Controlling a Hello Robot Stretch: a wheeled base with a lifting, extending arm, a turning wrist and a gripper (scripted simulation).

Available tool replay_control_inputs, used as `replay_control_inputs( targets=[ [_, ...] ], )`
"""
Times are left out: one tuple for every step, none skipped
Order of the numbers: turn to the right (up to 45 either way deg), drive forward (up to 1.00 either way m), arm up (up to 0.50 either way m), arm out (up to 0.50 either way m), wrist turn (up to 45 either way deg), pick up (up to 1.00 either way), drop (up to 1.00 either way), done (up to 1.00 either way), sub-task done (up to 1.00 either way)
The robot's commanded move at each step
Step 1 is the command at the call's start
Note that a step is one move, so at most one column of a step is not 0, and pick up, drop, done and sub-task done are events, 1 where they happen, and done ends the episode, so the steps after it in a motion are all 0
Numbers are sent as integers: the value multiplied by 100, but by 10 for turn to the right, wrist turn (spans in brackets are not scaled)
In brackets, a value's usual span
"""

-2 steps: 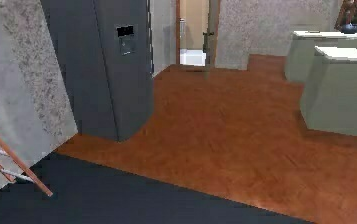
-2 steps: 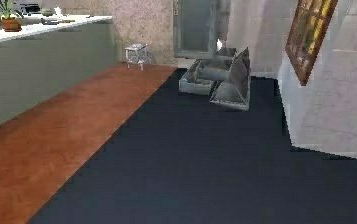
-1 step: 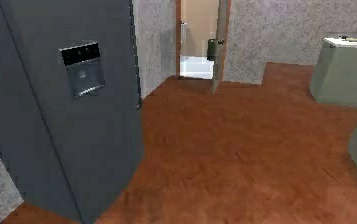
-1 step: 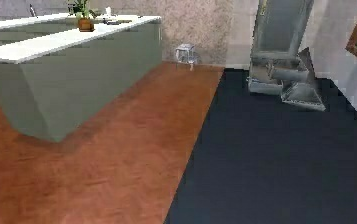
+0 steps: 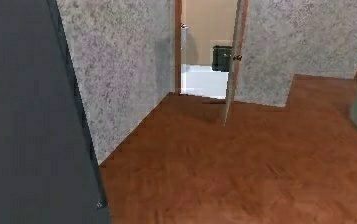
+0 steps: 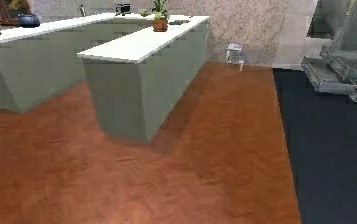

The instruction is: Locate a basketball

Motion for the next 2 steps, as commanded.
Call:
replay_control_inputs(
  targets=[
    [30,0,0,0,0,0,0,0,0],
    [0,100,0,0,0,0,0,0,0]
  ],
)
